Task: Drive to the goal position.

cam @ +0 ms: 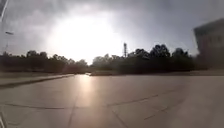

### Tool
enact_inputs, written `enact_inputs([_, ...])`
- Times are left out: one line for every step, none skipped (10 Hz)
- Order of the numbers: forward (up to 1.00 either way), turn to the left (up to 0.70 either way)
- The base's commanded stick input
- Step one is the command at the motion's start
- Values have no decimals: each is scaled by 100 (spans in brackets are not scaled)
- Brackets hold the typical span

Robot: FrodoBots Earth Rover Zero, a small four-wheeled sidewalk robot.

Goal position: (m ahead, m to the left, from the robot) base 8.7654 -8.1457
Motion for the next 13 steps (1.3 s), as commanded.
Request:
enact_inputs([70,0])
enact_inputs([70,0])
enact_inputs([70,0])
enact_inputs([70,0])
enact_inputs([70,0])
enact_inputs([70,0])
enact_inputs([70,0])
enact_inputs([70,0])
enact_inputs([70,0])
enact_inputs([70,0])
enact_inputs([70,0])
enact_inputs([70,0])
enact_inputs([70,0])
